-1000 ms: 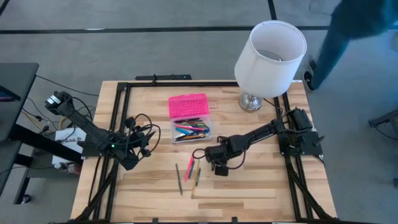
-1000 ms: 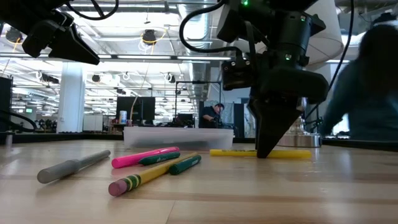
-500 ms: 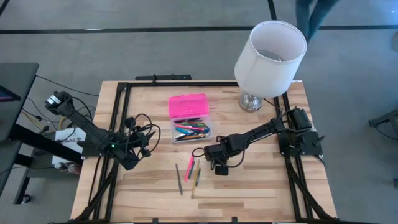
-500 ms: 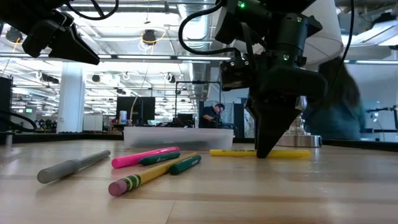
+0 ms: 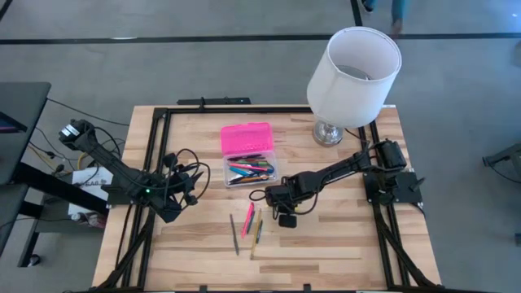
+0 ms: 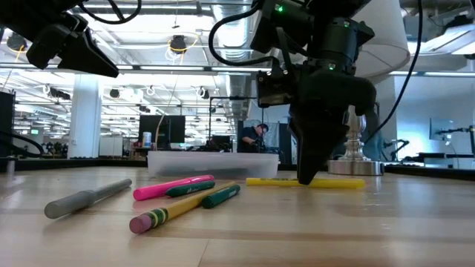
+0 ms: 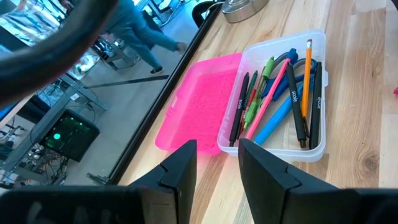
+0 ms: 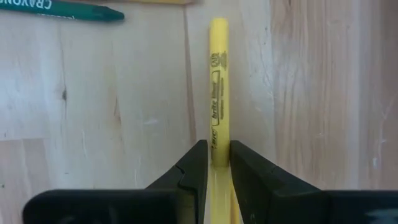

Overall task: Pick & place school supplies into a supply box
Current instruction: Put the yellow pen into the pink supply box

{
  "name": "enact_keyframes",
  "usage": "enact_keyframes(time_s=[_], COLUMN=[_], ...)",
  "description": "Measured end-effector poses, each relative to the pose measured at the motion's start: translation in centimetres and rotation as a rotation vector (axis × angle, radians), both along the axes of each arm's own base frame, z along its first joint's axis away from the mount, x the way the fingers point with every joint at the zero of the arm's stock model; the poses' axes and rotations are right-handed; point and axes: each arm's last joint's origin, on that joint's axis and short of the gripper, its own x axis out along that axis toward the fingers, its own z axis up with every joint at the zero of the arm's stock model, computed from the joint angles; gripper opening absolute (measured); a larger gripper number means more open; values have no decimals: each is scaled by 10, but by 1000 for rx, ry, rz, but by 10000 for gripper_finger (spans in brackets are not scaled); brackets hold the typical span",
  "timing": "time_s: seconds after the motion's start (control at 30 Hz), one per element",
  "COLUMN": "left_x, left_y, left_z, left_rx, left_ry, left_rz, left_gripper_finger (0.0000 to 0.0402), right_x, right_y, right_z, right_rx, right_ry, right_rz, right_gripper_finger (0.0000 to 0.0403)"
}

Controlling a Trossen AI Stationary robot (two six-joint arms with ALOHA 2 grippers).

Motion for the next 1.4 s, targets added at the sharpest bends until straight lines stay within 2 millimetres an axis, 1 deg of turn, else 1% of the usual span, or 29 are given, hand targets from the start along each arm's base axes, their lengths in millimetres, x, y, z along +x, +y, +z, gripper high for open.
enact_keyframes(time_s=[0.33,0.7,0.83,1.0,1.1,1.4], left_x=[0,0,0,0,0,0], left_y=[0,0,0,0,0,0], left_z=[0,0,0,0,0,0], left_rx=[-1,-2,-2,-1,-1,-1], left_ry=[-2,-2,-2,-2,-2,-2], left_rz=[1,1,2,1,2,2], left_gripper_finger=[114,114,114,114,114,114], right_x=[1,8,7,5,5,5], right_y=[-1,1,0,0,0,1], right_z=[1,3,2,2,2,2], right_rx=[-32,-20,-24,-42,-45,-44], right_ry=[-18,-93,-74,-61,-61,-60], right_rz=[9,16,18,66,66,67], right_gripper_finger=[61,61,61,62,73,122])
